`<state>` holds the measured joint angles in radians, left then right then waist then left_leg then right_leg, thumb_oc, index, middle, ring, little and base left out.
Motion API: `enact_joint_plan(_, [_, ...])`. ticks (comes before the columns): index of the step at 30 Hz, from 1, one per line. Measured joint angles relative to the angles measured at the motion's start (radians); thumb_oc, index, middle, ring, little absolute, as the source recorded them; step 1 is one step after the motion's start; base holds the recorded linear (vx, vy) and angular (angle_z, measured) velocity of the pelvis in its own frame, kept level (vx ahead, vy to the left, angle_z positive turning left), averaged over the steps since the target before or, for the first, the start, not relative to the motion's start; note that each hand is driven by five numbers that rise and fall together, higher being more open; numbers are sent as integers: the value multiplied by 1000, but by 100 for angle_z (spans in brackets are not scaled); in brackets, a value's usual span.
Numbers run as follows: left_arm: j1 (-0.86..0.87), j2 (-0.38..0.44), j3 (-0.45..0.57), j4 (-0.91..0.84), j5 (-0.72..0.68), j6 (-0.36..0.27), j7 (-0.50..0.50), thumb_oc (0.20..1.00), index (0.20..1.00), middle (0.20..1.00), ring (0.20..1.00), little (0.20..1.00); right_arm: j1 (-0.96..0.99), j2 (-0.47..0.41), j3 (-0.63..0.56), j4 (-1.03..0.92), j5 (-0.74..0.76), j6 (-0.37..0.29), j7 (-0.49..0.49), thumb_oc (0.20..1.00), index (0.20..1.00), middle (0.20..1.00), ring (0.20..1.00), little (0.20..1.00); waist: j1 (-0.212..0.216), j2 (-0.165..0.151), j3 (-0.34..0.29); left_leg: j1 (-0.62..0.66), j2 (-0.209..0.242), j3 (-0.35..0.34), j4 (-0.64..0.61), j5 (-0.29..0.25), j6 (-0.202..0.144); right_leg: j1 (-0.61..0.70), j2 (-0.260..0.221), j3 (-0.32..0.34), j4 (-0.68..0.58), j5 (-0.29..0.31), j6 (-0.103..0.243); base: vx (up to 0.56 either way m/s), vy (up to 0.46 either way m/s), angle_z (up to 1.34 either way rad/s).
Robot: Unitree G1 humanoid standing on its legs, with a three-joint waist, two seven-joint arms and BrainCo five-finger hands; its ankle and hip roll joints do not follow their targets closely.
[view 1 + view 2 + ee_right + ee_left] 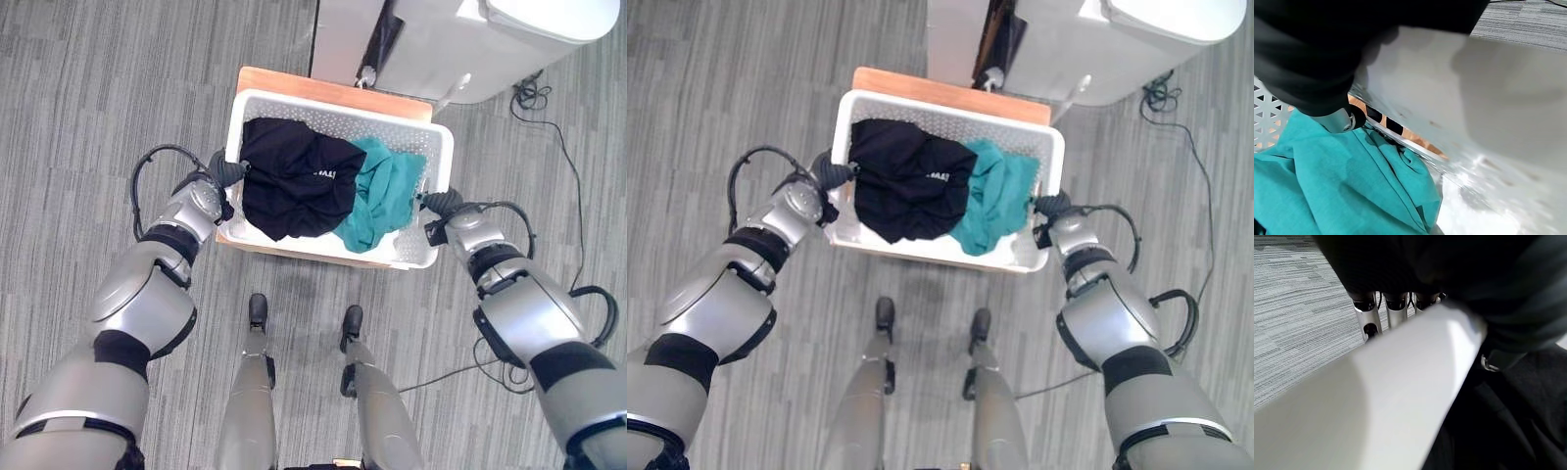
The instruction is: Grab the laundry basket,head to the washer,open it,put in the laundry and shut it.
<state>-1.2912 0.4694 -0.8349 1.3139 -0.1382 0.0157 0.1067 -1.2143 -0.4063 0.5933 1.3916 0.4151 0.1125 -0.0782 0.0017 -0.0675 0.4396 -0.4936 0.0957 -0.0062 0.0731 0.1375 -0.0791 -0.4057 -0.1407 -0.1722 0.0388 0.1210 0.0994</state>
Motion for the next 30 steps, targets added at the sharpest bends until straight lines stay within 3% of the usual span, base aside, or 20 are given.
enact_joint_plan(4, [25, 40, 1, -47, 0, -1, 7, 200, 200, 200, 200, 200, 66, -35, 11, -151, 26, 6, -27, 200, 200, 200, 200, 200, -5, -1, 0, -1, 3, 10, 12, -3, 2, -4, 4, 11, 2, 3, -2, -1, 8, -9])
enact_joint_plan(7, [107, 137, 14, -185, 1, 5, 13, 200, 200, 200, 200, 200, 246, -156, 26, -537, 23, 35, -51, 200, 200, 200, 200, 200, -11, -5, 2, 10, 2, 27, 18, -10, 8, -12, 5, 35, 13, 4, -3, 21, 4, -19])
enact_joint_plan(9, [146, 153, 19, -217, 3, -2, 14, 200, 200, 200, 200, 200, 298, -162, 28, -581, 22, 45, -52, 200, 200, 200, 200, 200, -14, -15, 7, 39, 3, 42, 19, -15, 11, 8, 4, 44, 15, 4, -3, 86, -15, -19])
enact_joint_plan(12, [311, 229, 54, -511, 5, 9, 6, 200, 200, 200, 200, 200, 544, -288, -51, -855, 22, 66, -47, 200, 200, 200, 200, 200, -3, -25, 13, 123, 3, 68, 19, -35, 16, 77, 1, 58, 16, 4, -3, 120, -17, -20])
enact_joint_plan(17, [497, 277, 117, -876, -1, 11, -52, 200, 200, 200, 200, 200, 810, -458, -242, -1067, 47, 71, 54, 200, 200, 200, 200, 200, -12, -24, 7, 280, -5, 68, -23, -60, 14, 220, -20, 51, 5, -38, 16, 145, -52, -2])
enact_joint_plan(19, [519, 283, 122, -923, -3, 6, -70, 200, 200, 200, 200, 200, 851, -492, -283, -1096, 56, 71, 85, 200, 200, 200, 200, 200, -15, -12, -2, 298, -3, 58, -25, -60, 13, 244, -17, 45, -2, -38, 15, 72, -70, 8])
enact_joint_plan(23, [535, 278, 115, -980, -20, 20, -126, 200, 200, 200, 200, 200, 906, -556, -325, -1112, 62, 94, 169, 200, 200, 200, 200, 200, -15, 58, -40, 341, -4, 38, -54, -45, 18, 297, -17, 17, -19, -39, 13, 68, -100, 16])
enact_joint_plan(27, [557, 258, 112, -979, -19, 44, -159, 200, 200, 200, 200, 200, 963, -553, -328, -1107, 63, 109, 219, 200, 200, 200, 200, 200, -17, 119, -77, 406, 0, 8, -80, -37, 7, 385, -7, -29, -46, -53, 11, 33, -188, 25])
enact_joint_plan(30, [568, 246, 112, -975, -19, 55, -162, 200, 200, 200, 200, 200, 979, -548, -331, -1105, 63, 117, 233, 200, 200, 200, 200, 200, -14, 139, -90, 425, 7, -11, -85, -37, 7, 418, 7, -42, -61, -56, 8, -50, -216, 19])
